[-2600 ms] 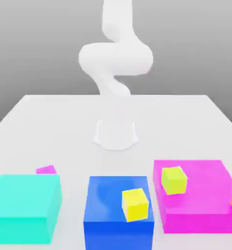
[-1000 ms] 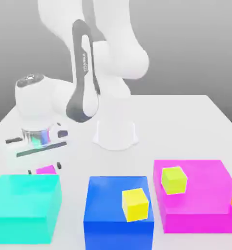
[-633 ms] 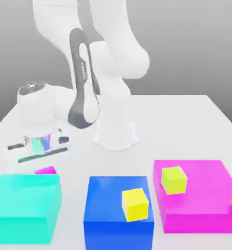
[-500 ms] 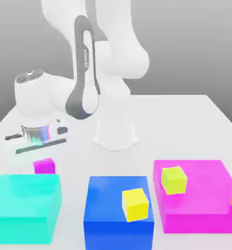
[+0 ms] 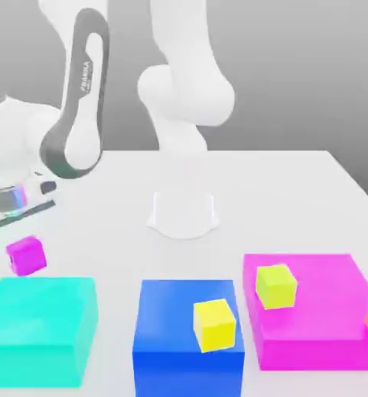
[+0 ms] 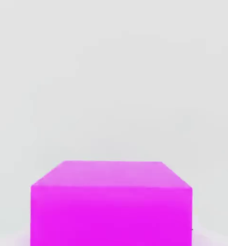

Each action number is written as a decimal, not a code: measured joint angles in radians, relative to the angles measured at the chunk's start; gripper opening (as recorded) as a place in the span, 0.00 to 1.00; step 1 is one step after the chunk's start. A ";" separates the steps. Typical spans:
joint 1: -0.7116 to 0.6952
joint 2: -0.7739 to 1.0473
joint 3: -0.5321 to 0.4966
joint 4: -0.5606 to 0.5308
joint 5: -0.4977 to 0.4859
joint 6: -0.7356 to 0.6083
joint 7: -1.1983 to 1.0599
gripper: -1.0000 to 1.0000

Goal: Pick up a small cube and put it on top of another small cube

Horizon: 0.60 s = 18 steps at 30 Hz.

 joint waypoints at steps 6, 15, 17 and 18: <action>-0.038 0.058 0.011 0.104 -0.018 -0.073 -0.229 0.00; -0.054 0.114 0.105 0.270 0.021 -0.200 -0.616 0.00; -0.057 0.127 0.127 0.307 0.029 -0.229 -0.702 0.00; -0.060 0.134 0.138 0.326 0.033 -0.243 -0.746 0.00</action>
